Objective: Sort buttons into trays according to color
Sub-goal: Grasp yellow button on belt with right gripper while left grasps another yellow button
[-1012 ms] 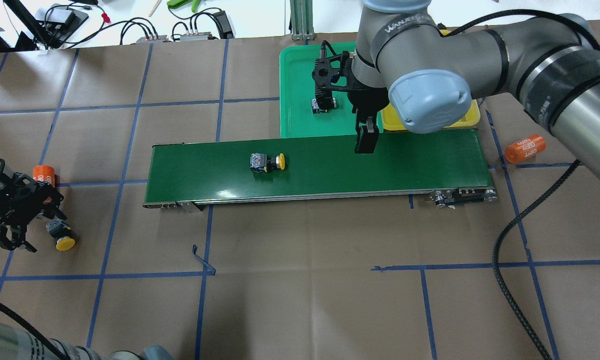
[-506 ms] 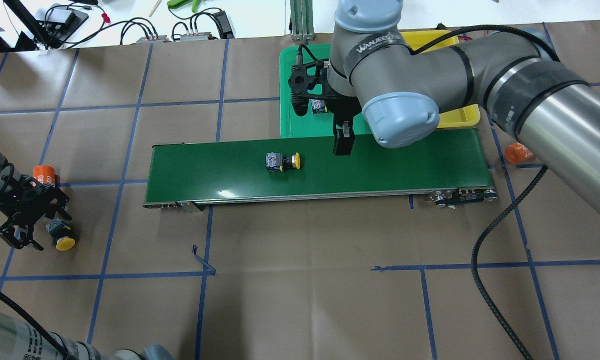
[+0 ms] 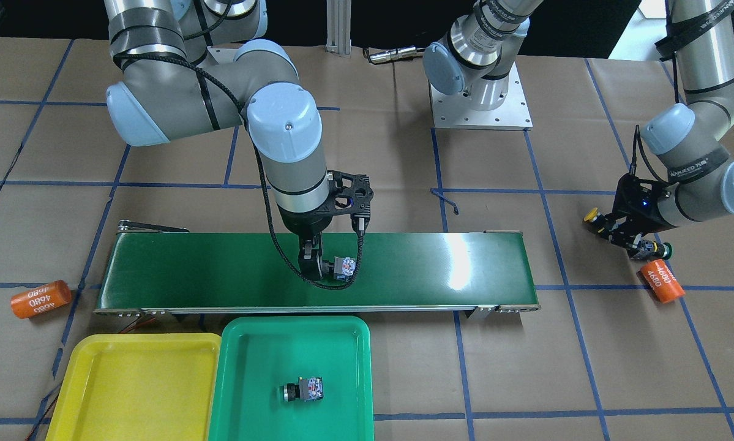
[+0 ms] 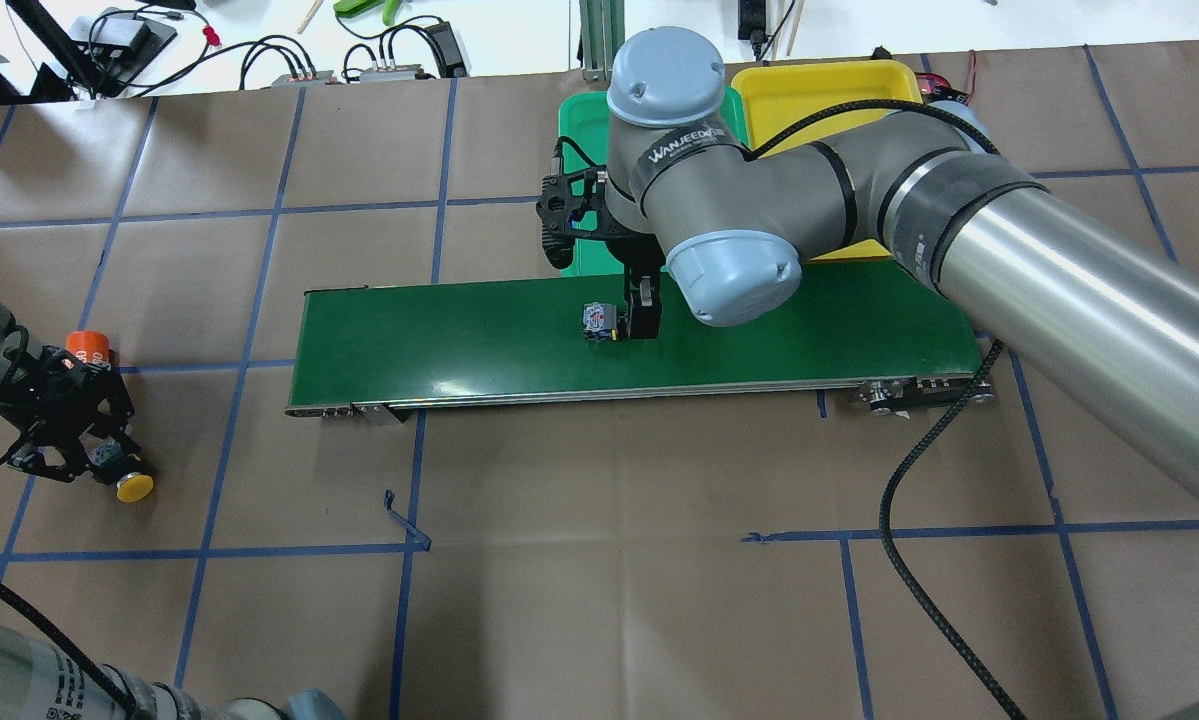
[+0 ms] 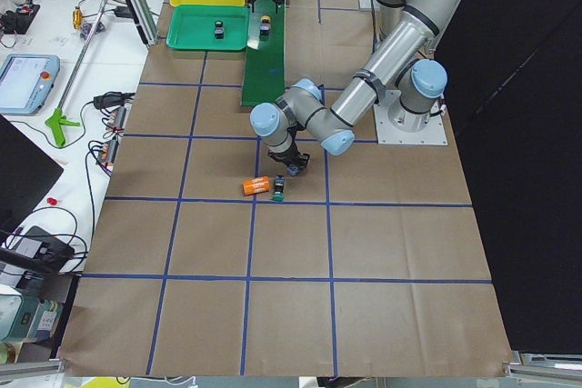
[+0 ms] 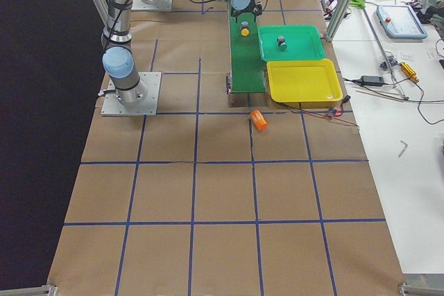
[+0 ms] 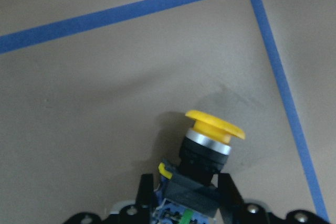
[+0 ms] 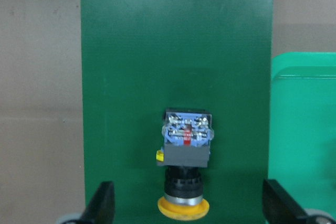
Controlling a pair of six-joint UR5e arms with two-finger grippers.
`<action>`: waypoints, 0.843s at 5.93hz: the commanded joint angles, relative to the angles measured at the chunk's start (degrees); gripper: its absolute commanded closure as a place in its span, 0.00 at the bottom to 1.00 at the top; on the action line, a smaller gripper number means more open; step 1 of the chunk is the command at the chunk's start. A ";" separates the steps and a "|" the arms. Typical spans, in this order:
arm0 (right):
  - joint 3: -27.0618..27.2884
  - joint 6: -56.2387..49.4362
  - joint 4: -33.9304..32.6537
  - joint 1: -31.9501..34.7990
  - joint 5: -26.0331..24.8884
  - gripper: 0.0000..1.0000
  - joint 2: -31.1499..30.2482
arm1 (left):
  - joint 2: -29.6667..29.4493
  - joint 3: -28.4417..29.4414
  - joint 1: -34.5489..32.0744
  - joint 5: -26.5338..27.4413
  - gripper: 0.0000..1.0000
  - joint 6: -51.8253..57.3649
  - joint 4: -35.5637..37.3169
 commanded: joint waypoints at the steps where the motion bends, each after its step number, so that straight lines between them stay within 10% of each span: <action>1: 4.10 -4.09 -0.55 -1.43 -0.12 0.00 0.24 | 4.21 1.09 -0.56 -2.28 1.00 -11.16 -0.80; 4: 5.63 -4.19 -1.18 -6.87 -1.17 0.10 -0.20 | 8.54 1.27 -8.60 -9.58 1.00 -34.45 -4.13; 5: 5.63 -4.36 -1.00 -7.41 -2.31 0.51 -0.20 | 9.25 2.58 -14.74 -10.20 1.00 -44.62 -4.32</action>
